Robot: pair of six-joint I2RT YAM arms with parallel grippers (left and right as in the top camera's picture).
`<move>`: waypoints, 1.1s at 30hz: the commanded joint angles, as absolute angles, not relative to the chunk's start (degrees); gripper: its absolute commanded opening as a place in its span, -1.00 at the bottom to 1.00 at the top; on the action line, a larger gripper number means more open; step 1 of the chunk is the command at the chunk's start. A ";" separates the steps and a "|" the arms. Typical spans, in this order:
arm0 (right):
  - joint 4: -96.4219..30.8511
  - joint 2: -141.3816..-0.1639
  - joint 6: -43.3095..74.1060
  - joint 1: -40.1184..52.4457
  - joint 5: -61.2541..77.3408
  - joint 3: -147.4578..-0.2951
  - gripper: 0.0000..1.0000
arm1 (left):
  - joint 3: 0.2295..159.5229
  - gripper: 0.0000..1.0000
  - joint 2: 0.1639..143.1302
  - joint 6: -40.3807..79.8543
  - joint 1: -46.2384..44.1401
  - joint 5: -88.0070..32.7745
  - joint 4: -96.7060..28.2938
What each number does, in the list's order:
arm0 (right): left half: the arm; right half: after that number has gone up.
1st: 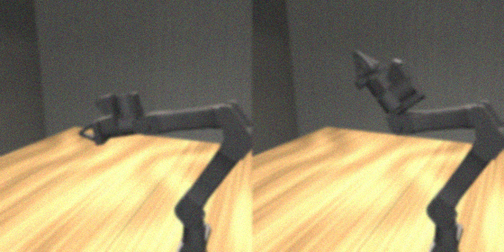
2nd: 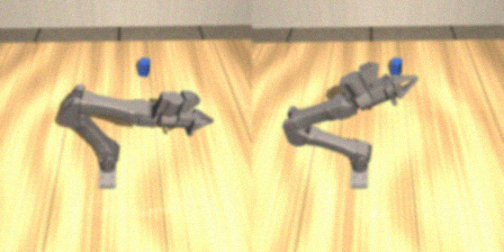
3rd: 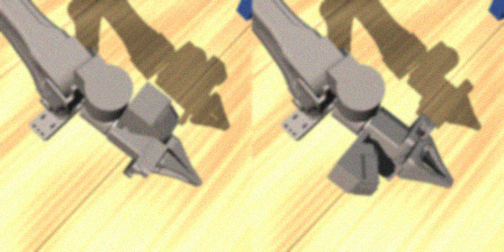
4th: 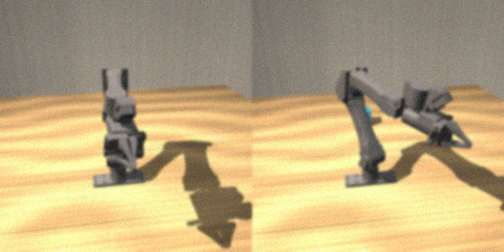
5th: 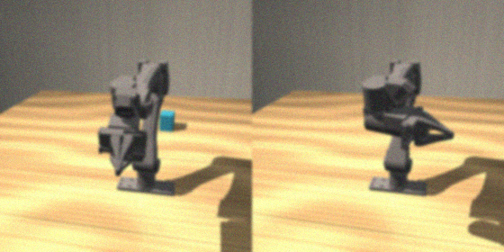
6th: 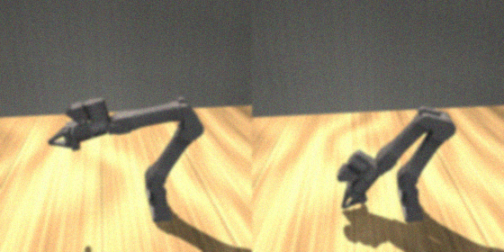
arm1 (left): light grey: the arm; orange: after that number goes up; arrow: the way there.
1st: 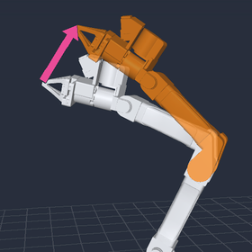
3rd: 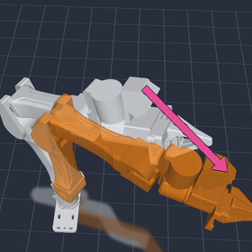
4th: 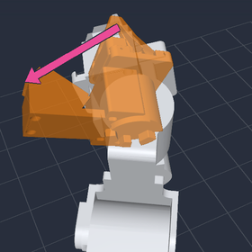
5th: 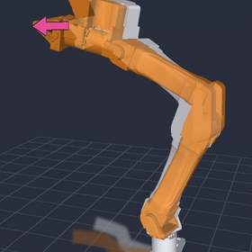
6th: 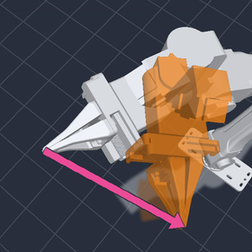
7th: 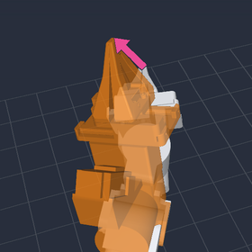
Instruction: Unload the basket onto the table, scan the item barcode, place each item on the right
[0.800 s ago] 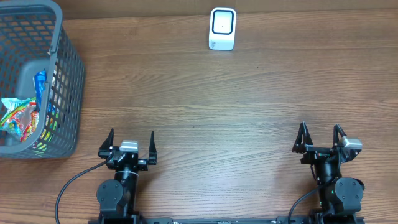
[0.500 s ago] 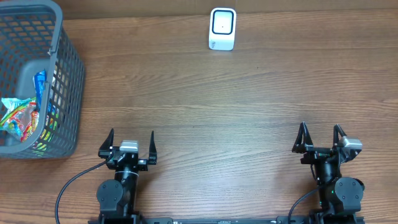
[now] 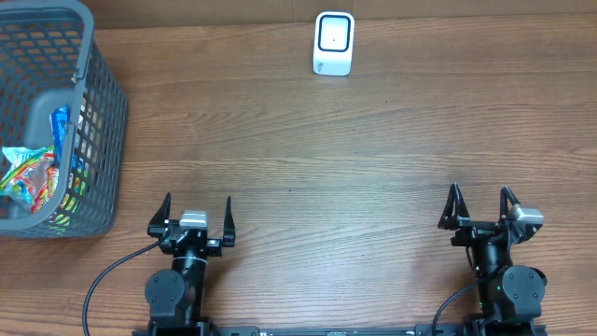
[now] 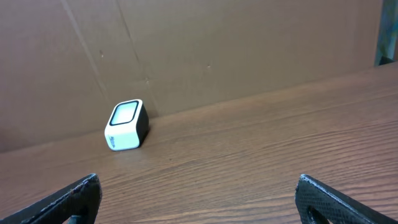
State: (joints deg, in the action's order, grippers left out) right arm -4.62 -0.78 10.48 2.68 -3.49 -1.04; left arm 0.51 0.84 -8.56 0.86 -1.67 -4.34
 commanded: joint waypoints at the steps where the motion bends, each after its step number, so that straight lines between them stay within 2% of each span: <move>1: -4.34 -0.16 10.41 2.90 -4.23 -0.47 1.00 | 0.27 1.00 0.27 -7.94 1.15 -1.30 -4.47; 33: -4.08 -0.16 10.46 2.90 -3.62 -0.49 1.00 | 0.40 0.99 0.27 -8.75 1.15 -3.07 -3.95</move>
